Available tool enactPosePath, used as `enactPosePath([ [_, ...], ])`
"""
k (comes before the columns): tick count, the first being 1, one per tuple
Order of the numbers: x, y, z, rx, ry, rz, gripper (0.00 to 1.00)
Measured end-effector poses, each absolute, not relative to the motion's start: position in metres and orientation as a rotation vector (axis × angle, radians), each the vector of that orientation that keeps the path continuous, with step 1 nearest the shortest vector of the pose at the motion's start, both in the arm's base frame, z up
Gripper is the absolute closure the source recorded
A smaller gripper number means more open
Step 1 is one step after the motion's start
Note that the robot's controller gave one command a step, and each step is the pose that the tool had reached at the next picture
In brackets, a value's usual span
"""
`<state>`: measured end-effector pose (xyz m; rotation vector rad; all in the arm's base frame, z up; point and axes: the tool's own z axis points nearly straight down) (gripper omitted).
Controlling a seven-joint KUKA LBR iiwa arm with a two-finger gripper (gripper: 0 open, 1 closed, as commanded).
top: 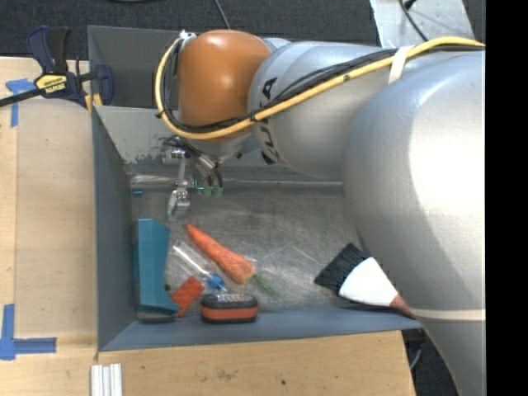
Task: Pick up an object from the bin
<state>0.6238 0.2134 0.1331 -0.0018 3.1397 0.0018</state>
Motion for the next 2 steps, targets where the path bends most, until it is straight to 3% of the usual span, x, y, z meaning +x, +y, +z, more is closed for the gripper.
enactPosePath([
  [1,0.601,0.189,0.124,-0.278,3.121,0.006,0.0],
  [2,0.586,0.159,0.151,-0.571,3.099,-0.003,0.0],
])
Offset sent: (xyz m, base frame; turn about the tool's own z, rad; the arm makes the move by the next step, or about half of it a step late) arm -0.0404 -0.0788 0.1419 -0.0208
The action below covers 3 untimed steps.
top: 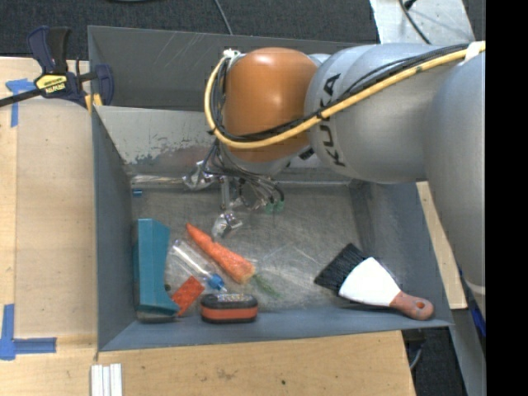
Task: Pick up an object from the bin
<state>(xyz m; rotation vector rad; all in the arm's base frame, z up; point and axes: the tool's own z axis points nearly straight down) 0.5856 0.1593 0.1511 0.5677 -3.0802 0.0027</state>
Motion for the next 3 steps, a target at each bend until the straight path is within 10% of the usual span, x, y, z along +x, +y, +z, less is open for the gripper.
enactPosePath([
  [2,0.554,0.137,0.115,0.242,-3.13,0.002,0.0],
  [3,0.541,0.166,0.125,0.703,-3.066,0.002,0.0],
])
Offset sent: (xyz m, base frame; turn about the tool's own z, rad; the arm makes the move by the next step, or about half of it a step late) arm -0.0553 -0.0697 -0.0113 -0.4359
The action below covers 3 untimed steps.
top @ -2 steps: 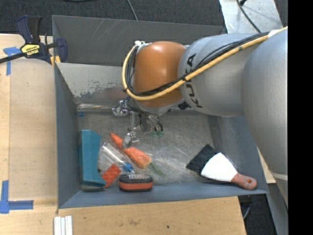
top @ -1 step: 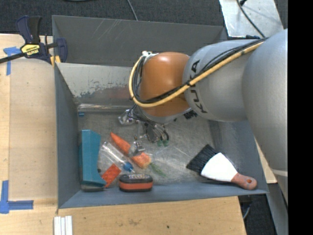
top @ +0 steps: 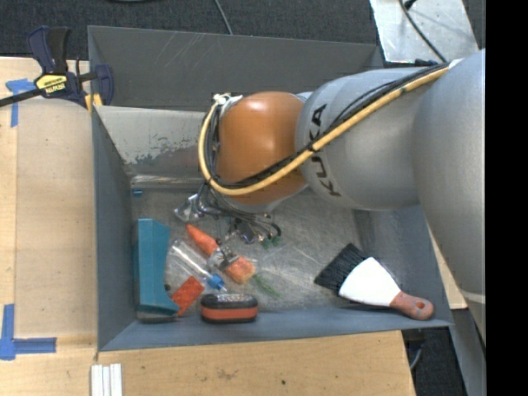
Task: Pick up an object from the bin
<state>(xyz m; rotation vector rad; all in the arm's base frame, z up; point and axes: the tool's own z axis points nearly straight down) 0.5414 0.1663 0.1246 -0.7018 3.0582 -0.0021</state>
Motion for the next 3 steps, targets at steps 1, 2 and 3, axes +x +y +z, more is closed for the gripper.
enactPosePath([
  [1,0.559,0.143,0.113,-0.568,3.081,0.009,0.0],
  [2,0.545,0.11,0.105,-0.475,3.102,-0.004,0.0],
  [3,0.535,0.109,0.122,-0.91,3.005,0.001,0.0],
])
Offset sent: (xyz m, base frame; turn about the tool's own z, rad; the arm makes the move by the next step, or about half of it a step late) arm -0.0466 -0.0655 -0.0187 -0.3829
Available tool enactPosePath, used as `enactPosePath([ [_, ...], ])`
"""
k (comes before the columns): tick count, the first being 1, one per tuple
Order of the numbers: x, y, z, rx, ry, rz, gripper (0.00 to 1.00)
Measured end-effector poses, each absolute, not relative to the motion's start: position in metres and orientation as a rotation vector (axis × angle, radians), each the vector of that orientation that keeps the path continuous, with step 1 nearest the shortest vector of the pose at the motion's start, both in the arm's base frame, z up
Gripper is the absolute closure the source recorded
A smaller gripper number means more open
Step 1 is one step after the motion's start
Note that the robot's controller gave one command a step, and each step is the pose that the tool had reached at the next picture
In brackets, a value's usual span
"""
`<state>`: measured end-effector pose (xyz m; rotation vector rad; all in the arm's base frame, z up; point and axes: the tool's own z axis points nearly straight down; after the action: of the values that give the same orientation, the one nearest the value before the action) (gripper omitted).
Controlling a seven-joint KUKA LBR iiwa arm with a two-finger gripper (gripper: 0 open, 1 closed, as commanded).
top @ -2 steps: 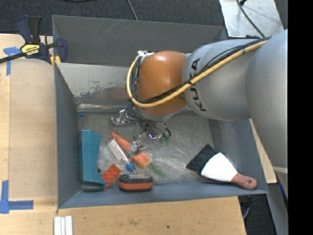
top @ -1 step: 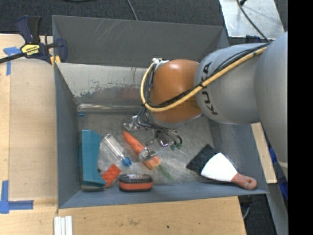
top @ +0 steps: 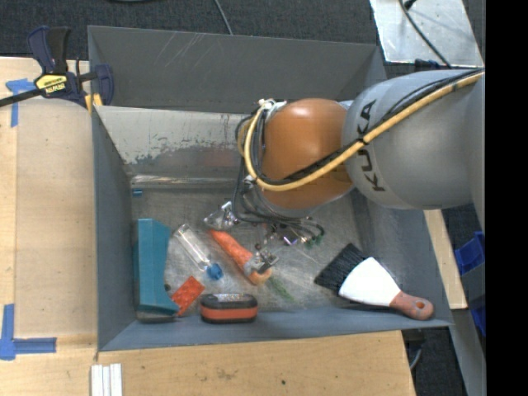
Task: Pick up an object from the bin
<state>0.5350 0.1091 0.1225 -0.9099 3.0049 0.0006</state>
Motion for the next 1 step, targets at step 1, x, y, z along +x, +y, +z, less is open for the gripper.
enactPosePath([
  [1,0.5304,0.082,0.1151,-0.849,3.019,0.001,0.0],
])
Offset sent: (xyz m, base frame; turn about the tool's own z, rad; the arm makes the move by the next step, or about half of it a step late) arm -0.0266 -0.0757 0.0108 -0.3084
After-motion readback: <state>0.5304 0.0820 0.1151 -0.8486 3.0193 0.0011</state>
